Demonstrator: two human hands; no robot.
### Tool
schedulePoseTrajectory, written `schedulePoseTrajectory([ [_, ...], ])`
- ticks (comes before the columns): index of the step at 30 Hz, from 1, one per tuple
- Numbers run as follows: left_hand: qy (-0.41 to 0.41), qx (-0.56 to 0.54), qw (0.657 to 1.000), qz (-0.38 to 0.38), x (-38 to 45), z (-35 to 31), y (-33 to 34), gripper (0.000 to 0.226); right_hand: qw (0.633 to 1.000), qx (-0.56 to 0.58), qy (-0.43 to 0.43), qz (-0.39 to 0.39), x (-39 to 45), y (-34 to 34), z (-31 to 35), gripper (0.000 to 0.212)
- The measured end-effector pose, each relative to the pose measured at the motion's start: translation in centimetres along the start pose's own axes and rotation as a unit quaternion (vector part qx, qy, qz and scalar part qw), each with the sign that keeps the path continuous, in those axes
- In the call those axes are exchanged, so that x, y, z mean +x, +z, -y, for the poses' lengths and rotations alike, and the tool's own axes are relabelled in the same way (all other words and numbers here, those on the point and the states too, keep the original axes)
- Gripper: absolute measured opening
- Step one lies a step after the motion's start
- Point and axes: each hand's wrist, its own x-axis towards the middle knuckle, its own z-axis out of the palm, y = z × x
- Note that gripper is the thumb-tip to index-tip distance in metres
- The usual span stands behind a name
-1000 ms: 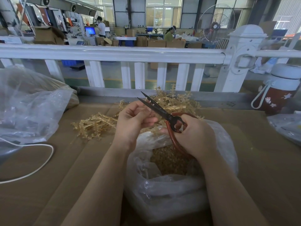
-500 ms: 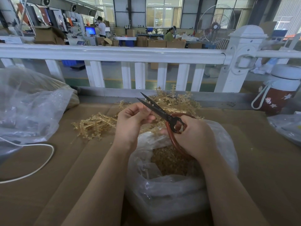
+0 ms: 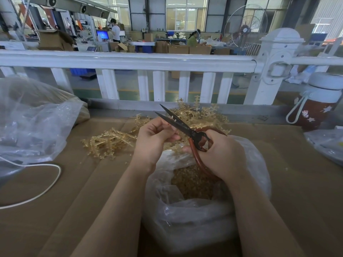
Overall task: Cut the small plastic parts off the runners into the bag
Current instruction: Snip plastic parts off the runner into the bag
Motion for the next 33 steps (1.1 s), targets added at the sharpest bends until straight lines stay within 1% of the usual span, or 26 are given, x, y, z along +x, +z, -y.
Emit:
schedulePoseTrajectory([
  [3, -0.002, -0.009, 1.0, 0.007, -0.04, -0.07, -0.02, 0.013, 1.0, 0.009, -0.004, -0.005, -0.03, 0.02, 0.0, 0.064],
  [6, 0.004, -0.019, 1.0, 0.009, -0.16, -0.15, 0.1, 0.015, 1.0, 0.005, -0.001, 0.001, 0.03, 0.1, -0.12, 0.054],
  [8, 0.009, -0.024, 1.0, 0.007, -0.2, -0.13, 0.13, 0.018, 1.0, 0.003, 0.005, 0.008, 0.07, 0.2, -0.29, 0.051],
  [10, 0.015, -0.021, 1.0, 0.007, -0.18, -0.02, 0.07, 0.016, 1.0, 0.004, 0.008, 0.007, 0.05, 0.24, -0.37, 0.053],
  [13, 0.016, -0.021, 1.0, 0.002, -0.03, 0.11, -0.08, 0.017, 1.0, -0.001, 0.006, 0.009, 0.08, 0.27, -0.3, 0.062],
  [17, 0.027, -0.018, 0.999, 0.004, 0.01, 0.19, -0.1, 0.023, 1.0, -0.002, 0.009, 0.009, 0.13, 0.27, -0.25, 0.059],
  [20, 0.033, -0.015, 0.999, 0.004, -0.01, 0.25, -0.1, 0.022, 1.0, 0.016, 0.009, 0.005, 0.1, 0.18, -0.17, 0.066],
  [24, 0.032, -0.015, 0.999, -0.005, 0.04, 0.3, -0.06, 0.022, 1.0, 0.012, 0.005, -0.006, 0.01, 0.3, -0.13, 0.056],
  [33, 0.033, -0.007, 0.999, -0.016, 0.05, 0.44, -0.01, 0.02, 0.999, 0.023, 0.0, -0.021, -0.02, 0.59, -0.27, 0.064],
])
